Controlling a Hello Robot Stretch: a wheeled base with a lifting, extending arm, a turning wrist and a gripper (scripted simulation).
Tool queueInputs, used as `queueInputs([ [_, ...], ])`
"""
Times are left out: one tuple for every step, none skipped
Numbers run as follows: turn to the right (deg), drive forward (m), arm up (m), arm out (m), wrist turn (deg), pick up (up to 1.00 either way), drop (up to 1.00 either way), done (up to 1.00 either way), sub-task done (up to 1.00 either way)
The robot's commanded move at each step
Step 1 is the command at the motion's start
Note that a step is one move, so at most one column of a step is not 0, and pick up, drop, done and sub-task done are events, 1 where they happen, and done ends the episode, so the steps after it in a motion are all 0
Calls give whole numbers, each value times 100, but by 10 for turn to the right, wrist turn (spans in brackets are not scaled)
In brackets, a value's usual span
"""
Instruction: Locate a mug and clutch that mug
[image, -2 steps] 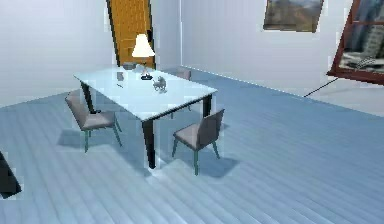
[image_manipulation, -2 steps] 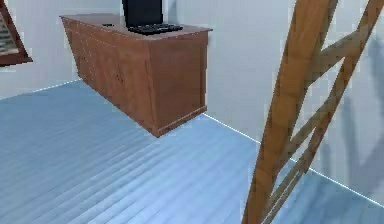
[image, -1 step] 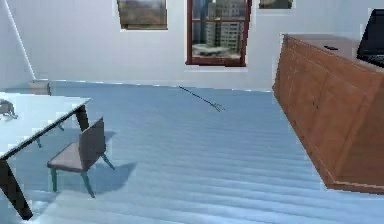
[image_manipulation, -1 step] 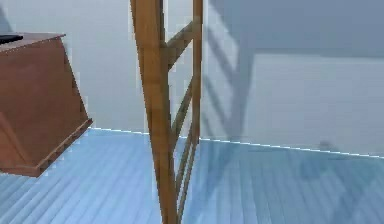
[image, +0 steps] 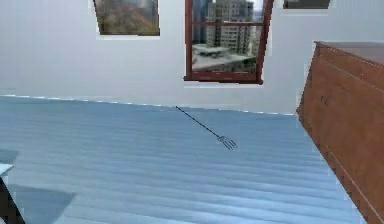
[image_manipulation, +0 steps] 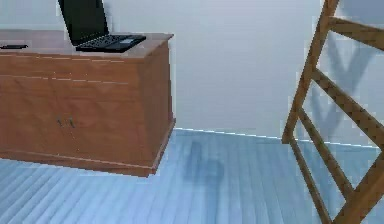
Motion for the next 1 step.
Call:
queueInputs([
  [0, 80, 0, 0, 0, 0, 0, 0, 0],
])
